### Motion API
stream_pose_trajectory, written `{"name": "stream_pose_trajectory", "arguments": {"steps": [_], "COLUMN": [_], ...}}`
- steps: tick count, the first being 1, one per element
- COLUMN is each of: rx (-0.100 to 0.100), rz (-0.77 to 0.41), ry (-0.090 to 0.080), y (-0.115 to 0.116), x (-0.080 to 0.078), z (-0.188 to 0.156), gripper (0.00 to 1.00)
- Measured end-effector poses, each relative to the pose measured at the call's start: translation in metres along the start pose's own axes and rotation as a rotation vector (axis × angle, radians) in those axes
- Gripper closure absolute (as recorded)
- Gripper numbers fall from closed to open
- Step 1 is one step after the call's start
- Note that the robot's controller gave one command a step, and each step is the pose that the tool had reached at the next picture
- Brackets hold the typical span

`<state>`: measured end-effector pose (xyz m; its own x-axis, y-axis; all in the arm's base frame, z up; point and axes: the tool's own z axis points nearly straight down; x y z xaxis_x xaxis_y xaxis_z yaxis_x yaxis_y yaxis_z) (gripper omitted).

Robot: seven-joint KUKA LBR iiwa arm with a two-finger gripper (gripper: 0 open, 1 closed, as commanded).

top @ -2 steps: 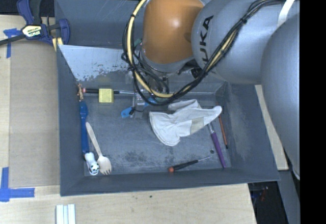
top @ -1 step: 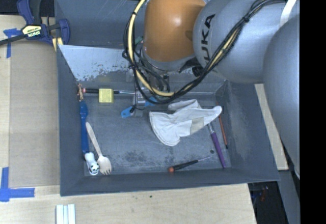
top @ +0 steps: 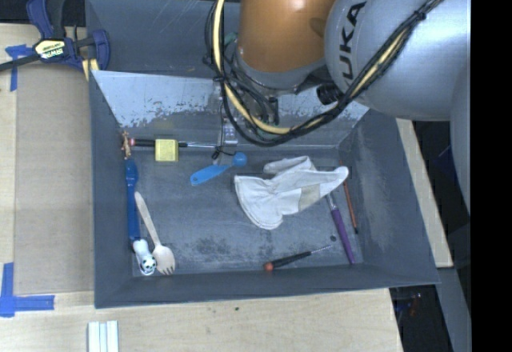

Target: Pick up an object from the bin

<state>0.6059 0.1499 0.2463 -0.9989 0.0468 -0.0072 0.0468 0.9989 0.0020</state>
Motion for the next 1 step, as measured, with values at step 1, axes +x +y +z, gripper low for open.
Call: {"name": "stream_pose_trajectory", "arguments": {"steps": [1], "rx": [0.001], "rz": [-0.182], "ry": [0.007], "y": [-0.0161], "x": [0.0079], "z": [0.0795], "gripper": [0.00]}}
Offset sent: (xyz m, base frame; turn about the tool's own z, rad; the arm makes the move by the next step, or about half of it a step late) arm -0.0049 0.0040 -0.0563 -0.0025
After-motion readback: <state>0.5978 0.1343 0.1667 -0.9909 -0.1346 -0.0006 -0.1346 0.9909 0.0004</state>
